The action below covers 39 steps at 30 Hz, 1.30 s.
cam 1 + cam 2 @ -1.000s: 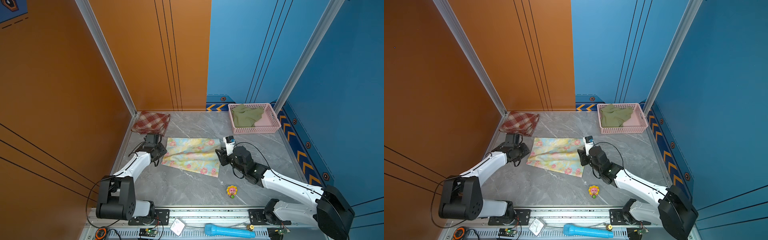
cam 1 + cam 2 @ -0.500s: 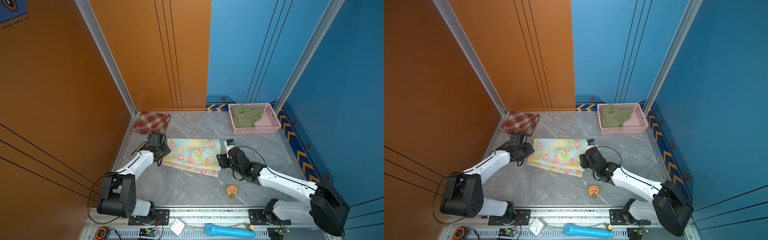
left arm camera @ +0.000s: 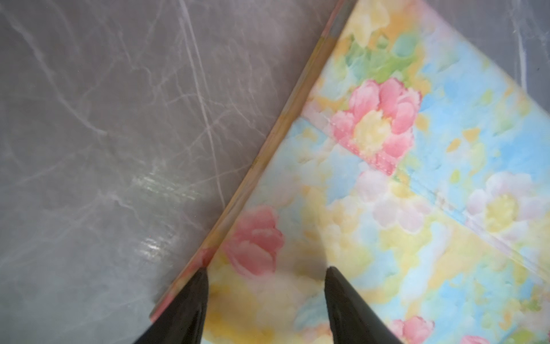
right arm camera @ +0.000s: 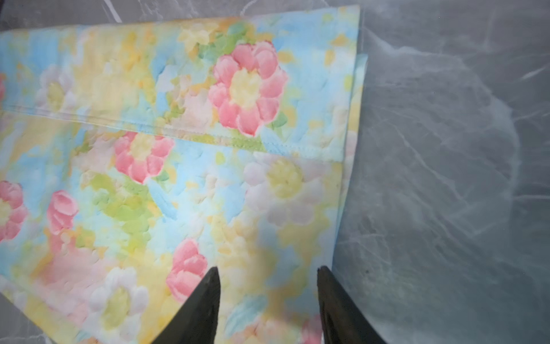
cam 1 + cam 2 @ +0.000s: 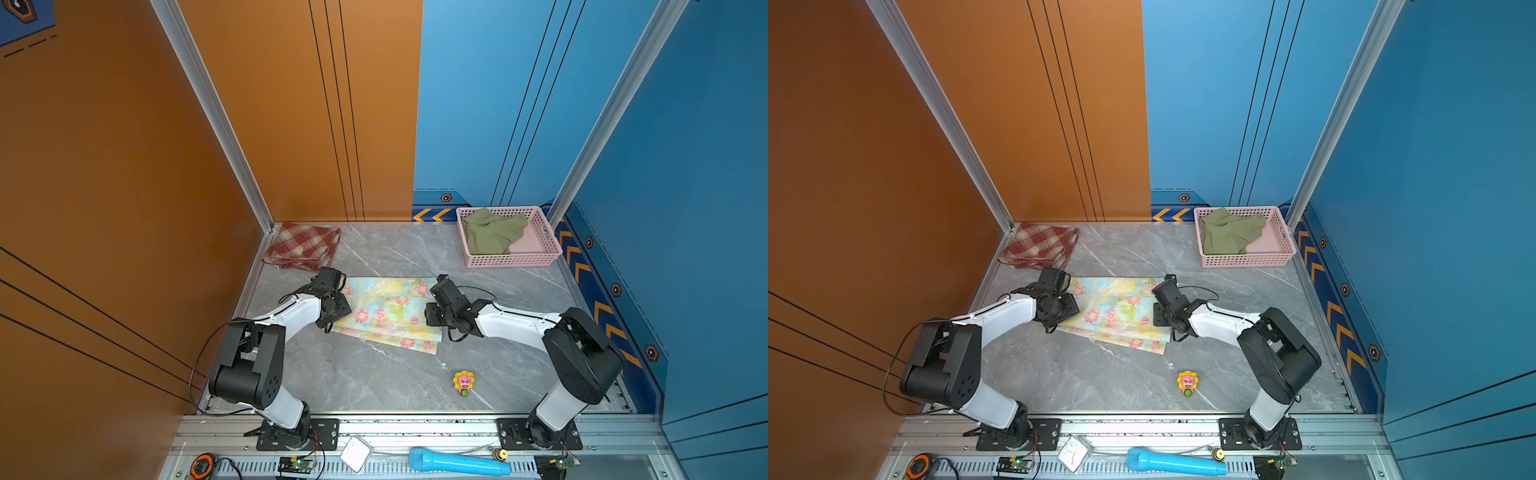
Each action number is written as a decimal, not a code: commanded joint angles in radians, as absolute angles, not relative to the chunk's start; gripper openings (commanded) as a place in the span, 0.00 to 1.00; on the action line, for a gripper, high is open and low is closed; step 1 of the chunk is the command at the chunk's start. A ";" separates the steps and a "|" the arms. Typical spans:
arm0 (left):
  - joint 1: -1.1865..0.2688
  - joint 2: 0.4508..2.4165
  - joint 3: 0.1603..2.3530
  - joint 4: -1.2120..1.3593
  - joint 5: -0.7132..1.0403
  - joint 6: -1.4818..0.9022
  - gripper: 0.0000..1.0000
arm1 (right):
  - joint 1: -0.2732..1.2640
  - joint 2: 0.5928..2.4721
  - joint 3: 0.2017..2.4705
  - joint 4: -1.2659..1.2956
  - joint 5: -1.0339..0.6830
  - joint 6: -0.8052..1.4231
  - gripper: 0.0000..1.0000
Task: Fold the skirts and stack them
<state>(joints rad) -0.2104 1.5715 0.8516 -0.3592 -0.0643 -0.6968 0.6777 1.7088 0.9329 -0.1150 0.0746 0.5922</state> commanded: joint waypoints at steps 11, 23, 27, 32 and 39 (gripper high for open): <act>-0.317 1.547 0.790 -0.371 -0.075 -0.738 0.63 | 0.577 1.877 1.181 -0.173 0.000 0.484 0.53; -0.392 1.380 0.807 -0.467 -0.151 -0.690 0.60 | 0.644 1.559 0.972 -0.292 0.135 0.495 0.53; -0.383 1.369 0.804 -0.504 -0.169 -0.680 0.61 | 0.641 1.466 0.863 -0.290 0.108 0.613 0.55; -0.388 1.384 0.813 -0.511 -0.161 -0.668 0.63 | 0.657 1.430 0.778 -0.241 0.087 0.711 0.57; -0.567 1.387 0.824 -0.415 -0.152 -0.635 0.54 | 0.647 1.468 0.739 -0.160 0.041 0.788 0.56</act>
<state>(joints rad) -0.5049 1.3823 0.8120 -0.4564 -0.1497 -0.6682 0.6491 1.4506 0.7540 -0.2100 0.0635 0.7254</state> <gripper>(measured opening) 0.549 0.561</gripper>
